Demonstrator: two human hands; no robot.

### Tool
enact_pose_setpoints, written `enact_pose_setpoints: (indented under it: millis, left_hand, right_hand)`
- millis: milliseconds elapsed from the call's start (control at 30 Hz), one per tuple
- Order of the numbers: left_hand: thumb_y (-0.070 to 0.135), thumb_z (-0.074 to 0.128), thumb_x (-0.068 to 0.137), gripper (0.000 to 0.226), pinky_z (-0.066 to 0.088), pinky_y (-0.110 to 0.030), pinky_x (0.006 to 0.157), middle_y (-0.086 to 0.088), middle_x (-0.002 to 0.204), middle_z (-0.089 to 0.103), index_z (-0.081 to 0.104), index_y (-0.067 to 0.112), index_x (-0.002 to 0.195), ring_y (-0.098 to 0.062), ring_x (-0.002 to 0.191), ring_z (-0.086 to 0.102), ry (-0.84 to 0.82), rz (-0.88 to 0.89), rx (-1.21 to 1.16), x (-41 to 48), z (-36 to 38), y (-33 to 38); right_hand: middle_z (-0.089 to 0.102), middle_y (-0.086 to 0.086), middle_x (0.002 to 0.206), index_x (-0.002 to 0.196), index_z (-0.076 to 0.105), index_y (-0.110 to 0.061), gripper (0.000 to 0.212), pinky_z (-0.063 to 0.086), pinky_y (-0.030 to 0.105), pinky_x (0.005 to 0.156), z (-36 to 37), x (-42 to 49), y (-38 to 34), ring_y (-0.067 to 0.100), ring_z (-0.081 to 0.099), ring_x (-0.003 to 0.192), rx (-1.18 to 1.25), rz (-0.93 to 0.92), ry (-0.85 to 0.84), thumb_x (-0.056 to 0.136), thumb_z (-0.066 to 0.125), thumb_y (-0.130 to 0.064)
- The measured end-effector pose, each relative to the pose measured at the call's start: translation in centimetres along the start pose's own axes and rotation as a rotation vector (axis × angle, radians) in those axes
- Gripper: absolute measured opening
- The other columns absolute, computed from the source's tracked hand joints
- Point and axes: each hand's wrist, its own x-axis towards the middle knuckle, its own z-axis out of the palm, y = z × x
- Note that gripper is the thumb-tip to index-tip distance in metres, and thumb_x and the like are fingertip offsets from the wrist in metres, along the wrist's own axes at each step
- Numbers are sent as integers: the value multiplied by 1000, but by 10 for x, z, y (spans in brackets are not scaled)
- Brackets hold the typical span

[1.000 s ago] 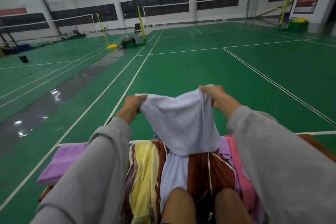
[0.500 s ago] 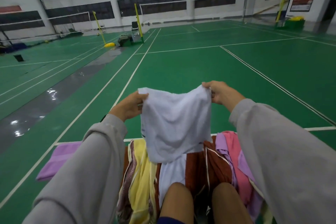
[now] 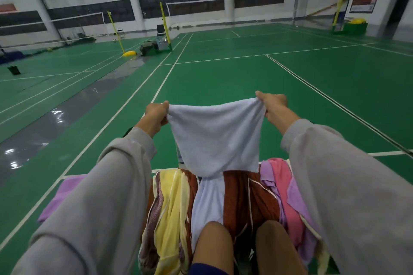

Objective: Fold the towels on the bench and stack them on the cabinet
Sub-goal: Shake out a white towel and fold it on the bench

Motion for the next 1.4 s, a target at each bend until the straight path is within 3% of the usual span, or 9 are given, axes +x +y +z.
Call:
enact_pose_setpoints:
  millis: [200,333,433,600,700,933,1133,1300,1400]
  left_hand:
    - [9,75,89,24,54,-46,100,-19,111,67,65,-5,106,-35,105,65,-113,168,220,-2,1,5]
    - [7,81,83,66,49,-44,104,-13,116,59,48,7,140,-31,108,59,-198,338,437,-8,-4,6]
    - [3,77,85,47,48,-42,107,-14,118,68,67,11,130,-28,109,63,-268,491,636,-8,-8,11]
    - [-3,73,86,32,51,-36,95,-9,105,72,73,3,117,-24,98,67,-460,490,794,-15,-5,22]
    - [7,67,91,14,54,-40,85,-14,94,73,76,1,100,-33,88,67,-351,691,1150,-14,-5,21]
    - [14,64,93,17,53,-40,72,-15,81,69,75,6,83,-34,76,64,-92,822,1196,-14,-8,18]
    - [19,51,102,25,43,-41,70,-10,82,58,65,8,86,-32,74,55,-57,786,1232,-22,-12,22]
    - [22,54,102,33,46,-37,66,-18,74,66,69,1,82,-26,66,55,-72,691,891,-13,-14,23]
    - [25,69,96,24,48,-34,70,-12,79,70,78,3,90,-23,70,58,-25,623,684,-12,-17,26]
  right_hand:
    - [72,15,112,110,69,0,43,64,44,79,-13,7,1,31,72,88,-252,-58,100,72,87,-10]
    - [69,6,109,107,70,-19,37,63,39,83,-22,5,-3,24,68,94,-372,-202,46,74,79,-4]
    - [76,6,95,85,79,-21,24,64,38,79,-32,5,-8,22,74,85,-544,-299,-87,74,77,0]
    - [76,8,81,94,81,-7,23,64,37,77,-47,7,-20,22,75,69,-937,-420,-205,72,85,-6]
    - [74,6,67,83,81,-10,8,64,37,75,-51,2,-25,20,73,62,-1213,-511,-223,76,85,-13]
    - [70,15,90,97,76,-5,23,61,46,80,-46,-5,-27,32,67,76,-1362,-643,-95,92,55,3]
    - [62,18,96,91,61,-4,17,56,41,68,-39,-4,-29,34,63,76,-1222,-627,-52,94,44,-1]
    - [60,16,90,97,54,-8,24,48,31,52,-22,-4,-23,24,55,62,-464,-161,-81,93,31,-5]
    - [61,16,92,105,52,-2,21,51,31,51,-20,-4,-17,24,56,62,-229,-77,-83,94,35,2]
